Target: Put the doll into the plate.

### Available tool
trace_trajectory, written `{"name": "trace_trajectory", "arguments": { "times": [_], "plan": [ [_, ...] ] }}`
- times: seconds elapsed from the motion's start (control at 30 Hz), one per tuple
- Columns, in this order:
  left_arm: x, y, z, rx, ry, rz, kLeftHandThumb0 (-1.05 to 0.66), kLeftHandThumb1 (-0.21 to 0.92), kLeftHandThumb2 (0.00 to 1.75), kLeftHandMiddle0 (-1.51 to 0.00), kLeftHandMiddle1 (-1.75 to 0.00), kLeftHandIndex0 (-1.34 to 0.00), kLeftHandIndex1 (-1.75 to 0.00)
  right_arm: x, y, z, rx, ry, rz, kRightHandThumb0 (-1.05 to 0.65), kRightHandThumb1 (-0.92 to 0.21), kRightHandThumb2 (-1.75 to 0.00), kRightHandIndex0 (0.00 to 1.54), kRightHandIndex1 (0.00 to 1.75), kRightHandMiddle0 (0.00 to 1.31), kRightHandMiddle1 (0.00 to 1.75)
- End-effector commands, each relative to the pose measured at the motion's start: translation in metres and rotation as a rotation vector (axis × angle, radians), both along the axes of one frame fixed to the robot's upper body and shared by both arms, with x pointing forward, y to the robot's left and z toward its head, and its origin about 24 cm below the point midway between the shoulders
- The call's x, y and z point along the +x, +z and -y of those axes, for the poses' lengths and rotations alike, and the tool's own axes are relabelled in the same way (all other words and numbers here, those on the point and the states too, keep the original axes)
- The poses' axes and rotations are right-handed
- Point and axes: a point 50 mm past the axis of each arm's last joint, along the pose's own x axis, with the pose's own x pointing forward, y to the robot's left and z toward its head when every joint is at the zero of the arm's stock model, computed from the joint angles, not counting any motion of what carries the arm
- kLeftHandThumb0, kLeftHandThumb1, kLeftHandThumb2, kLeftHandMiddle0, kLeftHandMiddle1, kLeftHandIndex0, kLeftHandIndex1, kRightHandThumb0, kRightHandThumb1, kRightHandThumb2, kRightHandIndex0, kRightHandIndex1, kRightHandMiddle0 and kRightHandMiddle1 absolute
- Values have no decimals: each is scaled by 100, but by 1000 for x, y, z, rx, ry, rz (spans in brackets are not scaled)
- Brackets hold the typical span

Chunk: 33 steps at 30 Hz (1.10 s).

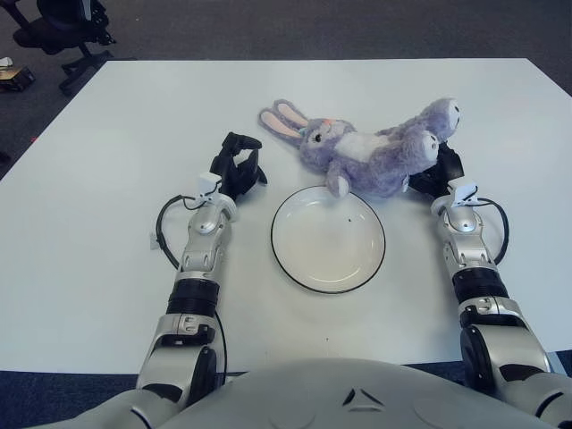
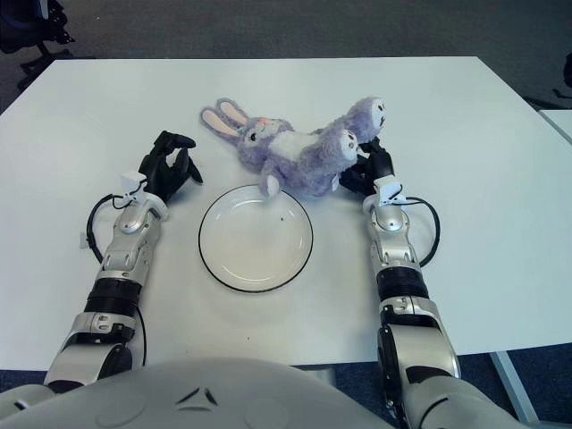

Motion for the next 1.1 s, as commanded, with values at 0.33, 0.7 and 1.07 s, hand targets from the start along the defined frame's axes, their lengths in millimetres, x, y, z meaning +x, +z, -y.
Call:
{"name": "trace_trajectory", "arguments": {
  "times": [0.33,0.7,1.07],
  "plan": [
    [-21,-35,-5,1,70,-13,-35,92,36,-80,-124,-37,-156,-24,-51,-7,-13,-3,-218,-40,-60,-94,88,175,41,175],
    [-16,-7,-6,126,30,316,14,92,32,-41,-147,-31,-103,-22,-52,-13,-13,-1,-218,-40,-59,-95,88,175,41,175],
    [-4,31,-17,487,-43,631,-19,92,12,-63,-7,-43,-14,-19,-53,-15,-17,4,-213,-41,-59,-95,88,175,41,175]
  ]
}}
